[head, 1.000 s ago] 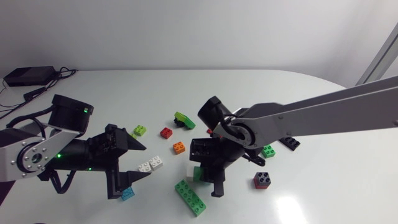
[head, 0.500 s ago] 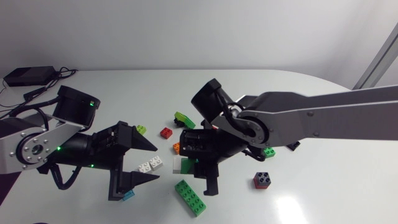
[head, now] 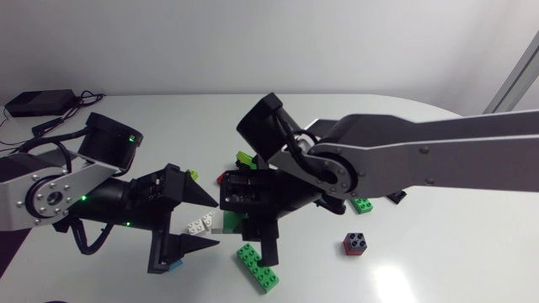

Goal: Separate the duplo bricks

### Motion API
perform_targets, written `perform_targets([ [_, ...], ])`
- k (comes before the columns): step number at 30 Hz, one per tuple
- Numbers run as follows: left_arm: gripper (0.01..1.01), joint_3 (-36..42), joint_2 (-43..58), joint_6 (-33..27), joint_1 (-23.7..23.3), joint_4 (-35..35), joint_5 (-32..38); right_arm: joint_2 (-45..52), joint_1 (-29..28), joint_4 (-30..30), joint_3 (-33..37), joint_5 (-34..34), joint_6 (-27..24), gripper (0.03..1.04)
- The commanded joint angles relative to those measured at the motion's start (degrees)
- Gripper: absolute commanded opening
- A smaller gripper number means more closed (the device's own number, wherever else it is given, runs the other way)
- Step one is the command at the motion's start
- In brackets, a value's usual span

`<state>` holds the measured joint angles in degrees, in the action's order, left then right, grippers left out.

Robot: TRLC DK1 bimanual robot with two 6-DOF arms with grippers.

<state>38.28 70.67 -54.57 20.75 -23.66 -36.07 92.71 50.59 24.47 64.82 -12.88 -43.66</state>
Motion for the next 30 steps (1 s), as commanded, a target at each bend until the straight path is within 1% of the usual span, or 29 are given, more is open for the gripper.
perform_targets([
  [1,0.823,1.9,1.0,-1.9,0.4,-0.9,-0.7,-0.4,0.8,1.3,0.8,0.2,1.0,0.29],
  [3,0.774,1.9,1.0,-2.4,0.4,-1.1,-0.7,-0.4,1.1,1.1,0.6,0.2,1.0,0.29],
  [7,0.761,1.9,1.3,-2.7,0.5,-1.5,-0.7,-0.3,1.4,1.1,-0.1,0.3,1.2,0.29],
  [10,0.644,1.8,1.2,-2.9,1.0,-1.7,-0.7,-0.2,1.6,1.1,-0.5,0.4,1.3,0.29],
  [12,0.593,1.7,1.2,-3.0,1.2,-1.7,-0.7,-0.1,2.0,1.1,-0.7,0.8,1.3,0.29],
  [16,0.592,1.7,0.4,-3.5,1.7,-2.3,0.3,0.5,2.6,1.4,-0.7,2.0,1.1,0.29],
  [20,0.592,0.9,-0.4,-4.3,3.0,-2.4,3.6,1.7,3.3,1.3,-0.7,4.6,0.8,0.29],
  [27,0.592,0.9,-2.1,-5.5,3.1,-3.6,7.1,2.4,4.3,1.4,-0.2,9.0,-0.1,0.29],
  [30,0.592,0.8,-2.5,-5.6,3.5,-3.6,7.9,2.7,4.6,1.5,0.1,9.5,-0.2,0.29],
])
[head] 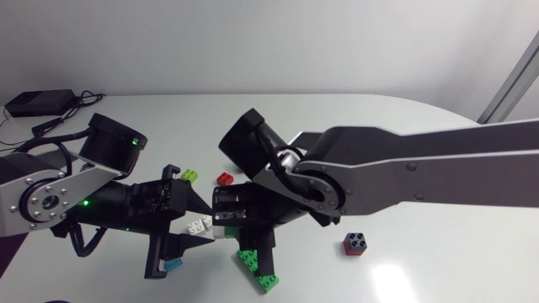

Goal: Separate the duplo bricks

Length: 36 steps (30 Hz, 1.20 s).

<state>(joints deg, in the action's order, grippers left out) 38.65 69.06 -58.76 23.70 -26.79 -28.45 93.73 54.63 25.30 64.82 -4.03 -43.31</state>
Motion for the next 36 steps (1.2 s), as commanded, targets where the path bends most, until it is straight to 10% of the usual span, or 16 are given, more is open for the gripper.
perform_targets([
  [1,0.592,0.5,-1.0,-1.2,0.8,-0.5,0.2,1.7,0.6,0.6,0.2,0.8,-0.5,0.29],
  [9,0.580,0.4,-0.9,-0.4,2.4,-0.5,0.5,1.8,1.1,0.7,0.1,0.8,-0.4,0.29],
  [17,0.298,0.6,-0.5,-0.3,2.3,-0.5,1.0,1.3,1.1,0.7,0.0,0.8,-0.3,0.29],
  [36,0.298,0.6,-1.0,-1.2,2.0,-2.9,0.8,-1.7,0.7,0.7,-1.8,-1.3,-0.2,0.29],
])
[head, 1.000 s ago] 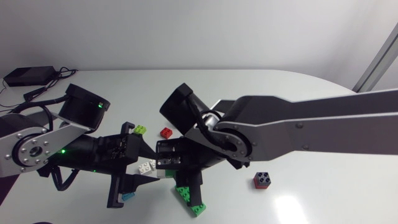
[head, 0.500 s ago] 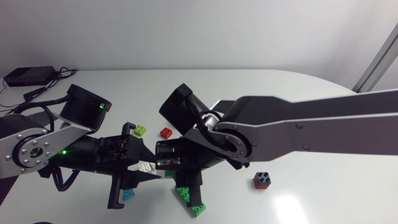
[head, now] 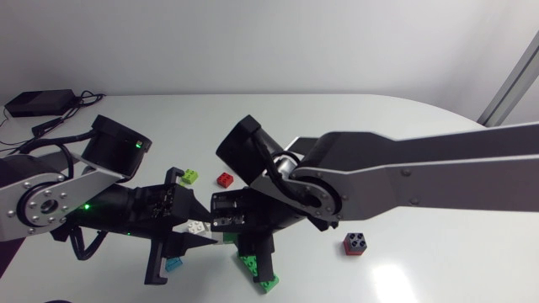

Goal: Separate the duplo bricks

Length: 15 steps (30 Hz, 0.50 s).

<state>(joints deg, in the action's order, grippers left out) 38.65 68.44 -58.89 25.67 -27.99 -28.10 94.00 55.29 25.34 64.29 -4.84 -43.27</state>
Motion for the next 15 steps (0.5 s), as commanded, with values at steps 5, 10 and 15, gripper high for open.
perform_targets([
  [5,0.298,1.6,-1.6,-3.3,-1.5,-5.3,-2.0,-3.8,-2.6,2.1,-1.5,-6.5,-1.1,0.29],
  [10,0.298,3.2,-2.3,-4.9,-3.8,-8.2,-3.6,-4.4,-2.7,1.9,-2.9,-6.4,-2.3,0.29],
  [15,0.298,3.5,-2.2,-4.7,-7.9,-6.1,-3.8,-4.6,-3.1,0.8,-4.0,-3.9,-2.4,0.29],
])
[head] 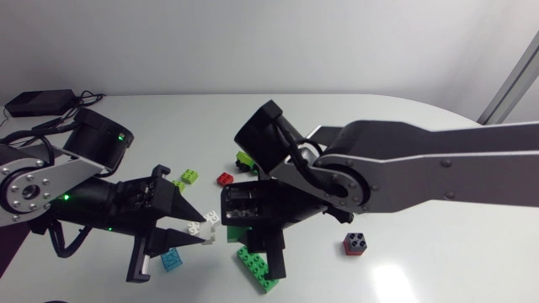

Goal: Separate the duplo bricks

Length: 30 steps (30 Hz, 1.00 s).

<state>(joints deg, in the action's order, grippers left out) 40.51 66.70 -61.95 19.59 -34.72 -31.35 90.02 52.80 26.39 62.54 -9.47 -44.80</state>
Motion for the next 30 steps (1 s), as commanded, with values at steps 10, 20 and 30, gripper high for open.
perform_targets([
  [10,0.298,-2.9,15.0,2.1,-17.8,20.5,-0.8,-3.1,-1.1,-1.9,-6.0,1.5,-0.3,0.29],
  [20,0.298,-6.3,21.7,2.4,-25.4,26.5,0.3,-3.4,-0.9,-2.0,-6.2,1.6,0.2,0.29],
  [30,0.298,-9.9,24.5,10.1,-26.1,34.5,-4.6,-3.8,-0.4,-2.0,-6.6,2.0,0.9,0.29],
])
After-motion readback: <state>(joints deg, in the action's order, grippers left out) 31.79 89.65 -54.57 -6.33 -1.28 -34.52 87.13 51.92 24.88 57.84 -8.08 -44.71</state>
